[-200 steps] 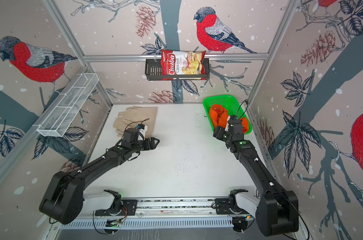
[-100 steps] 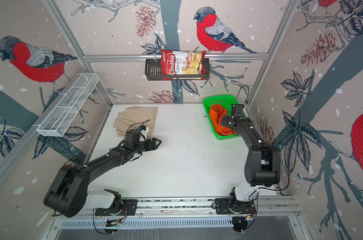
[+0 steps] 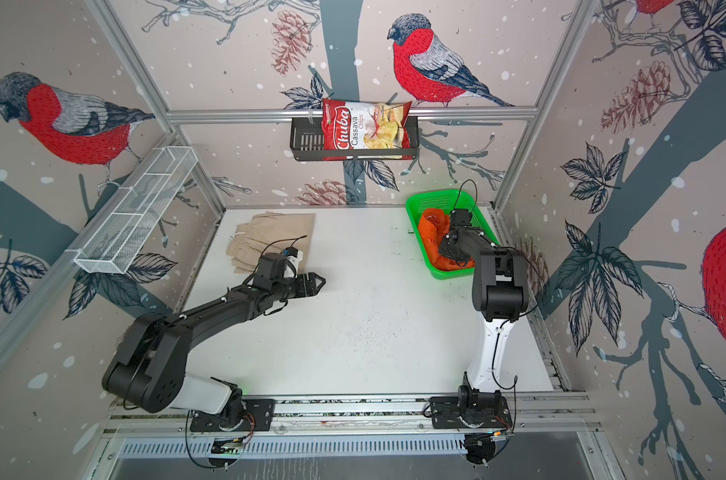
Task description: Fold and stack the shorts
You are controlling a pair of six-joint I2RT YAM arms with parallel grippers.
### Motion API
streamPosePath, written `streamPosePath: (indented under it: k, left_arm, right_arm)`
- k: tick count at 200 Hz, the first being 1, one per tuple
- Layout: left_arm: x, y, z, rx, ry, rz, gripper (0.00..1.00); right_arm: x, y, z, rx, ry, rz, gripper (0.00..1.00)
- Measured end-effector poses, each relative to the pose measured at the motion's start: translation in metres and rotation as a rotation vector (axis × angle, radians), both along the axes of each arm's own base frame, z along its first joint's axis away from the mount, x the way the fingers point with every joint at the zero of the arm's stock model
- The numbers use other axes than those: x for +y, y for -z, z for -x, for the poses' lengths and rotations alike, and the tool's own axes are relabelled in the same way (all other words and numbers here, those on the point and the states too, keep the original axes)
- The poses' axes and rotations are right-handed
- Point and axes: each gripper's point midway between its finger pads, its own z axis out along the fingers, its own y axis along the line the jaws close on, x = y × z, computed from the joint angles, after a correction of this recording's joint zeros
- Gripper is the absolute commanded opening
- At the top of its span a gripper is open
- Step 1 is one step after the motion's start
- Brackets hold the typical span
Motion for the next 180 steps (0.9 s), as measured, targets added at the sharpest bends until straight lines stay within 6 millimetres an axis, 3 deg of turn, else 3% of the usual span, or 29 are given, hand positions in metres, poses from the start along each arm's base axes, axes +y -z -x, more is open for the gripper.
streamPosePath:
  k: [18, 37, 90, 113, 144, 180]
  left_arm:
    - [0.000, -0.003, -0.001, -0.001, 0.000, -0.001, 0.83]
    - [0.001, -0.008, 0.000, -0.014, 0.002, -0.002, 0.82]
    - [0.002, -0.039, -0.005, -0.088, -0.014, 0.010, 0.83]
    - [0.003, -0.054, -0.005, -0.123, -0.014, 0.016, 0.82]
    - [0.008, -0.069, -0.003, -0.164, -0.026, 0.006, 0.83]
    - [0.013, -0.086, -0.003, -0.213, -0.047, 0.009, 0.83]
  right_arm:
    - [0.005, -0.014, 0.003, -0.022, -0.012, -0.018, 0.01]
    - [0.007, -0.054, 0.004, -0.091, -0.018, -0.029, 0.01]
    - [0.010, -0.227, 0.007, -0.460, -0.038, -0.052, 0.00]
    - [0.023, -0.303, 0.032, -0.637, -0.089, -0.079, 0.00]
    - [0.055, -0.398, 0.079, -0.895, -0.229, -0.152, 0.00]
    - [0.103, -0.476, 0.143, -1.120, -0.435, -0.261, 0.00]
